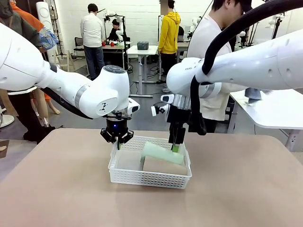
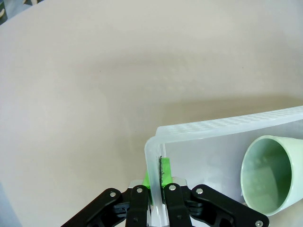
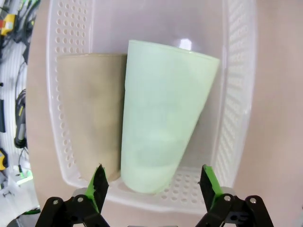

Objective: Clean and organize the cups into the basket.
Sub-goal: Pick up the Reusable plastic cup from the right side of the table and stack it inside the Organizing basket in the center of the table.

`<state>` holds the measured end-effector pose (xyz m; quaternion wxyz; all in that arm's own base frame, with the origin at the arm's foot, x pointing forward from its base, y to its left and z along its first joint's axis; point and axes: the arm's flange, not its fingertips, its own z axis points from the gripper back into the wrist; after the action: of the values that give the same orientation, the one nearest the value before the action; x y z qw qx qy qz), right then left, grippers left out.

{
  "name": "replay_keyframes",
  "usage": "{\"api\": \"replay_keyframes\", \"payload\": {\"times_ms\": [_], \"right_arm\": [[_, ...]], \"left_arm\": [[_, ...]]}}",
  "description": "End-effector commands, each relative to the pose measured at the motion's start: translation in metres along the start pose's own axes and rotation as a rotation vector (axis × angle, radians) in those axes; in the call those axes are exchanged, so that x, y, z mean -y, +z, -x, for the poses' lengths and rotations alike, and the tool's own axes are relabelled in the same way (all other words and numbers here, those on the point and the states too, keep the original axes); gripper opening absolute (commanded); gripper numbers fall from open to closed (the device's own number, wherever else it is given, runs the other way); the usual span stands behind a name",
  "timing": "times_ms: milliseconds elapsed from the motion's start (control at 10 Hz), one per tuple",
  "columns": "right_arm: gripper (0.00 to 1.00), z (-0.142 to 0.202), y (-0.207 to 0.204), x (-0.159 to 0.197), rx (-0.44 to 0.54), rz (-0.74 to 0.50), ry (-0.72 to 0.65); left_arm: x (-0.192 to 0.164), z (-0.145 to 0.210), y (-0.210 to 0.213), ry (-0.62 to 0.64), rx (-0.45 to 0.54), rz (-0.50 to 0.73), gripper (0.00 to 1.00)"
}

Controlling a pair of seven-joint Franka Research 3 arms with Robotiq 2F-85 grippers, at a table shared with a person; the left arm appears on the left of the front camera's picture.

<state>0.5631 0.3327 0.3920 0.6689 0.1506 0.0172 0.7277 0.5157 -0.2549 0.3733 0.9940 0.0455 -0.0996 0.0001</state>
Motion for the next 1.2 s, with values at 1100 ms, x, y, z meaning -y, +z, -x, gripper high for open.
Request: {"api": "replay_keyframes", "payload": {"times_ms": [1100], "right_arm": [[1.00,0.425,0.069,-0.126,1.090,0.242,-0.053]], "left_arm": [[0.001,0.000,0.001,0.000,0.001,0.002,0.00]]}}
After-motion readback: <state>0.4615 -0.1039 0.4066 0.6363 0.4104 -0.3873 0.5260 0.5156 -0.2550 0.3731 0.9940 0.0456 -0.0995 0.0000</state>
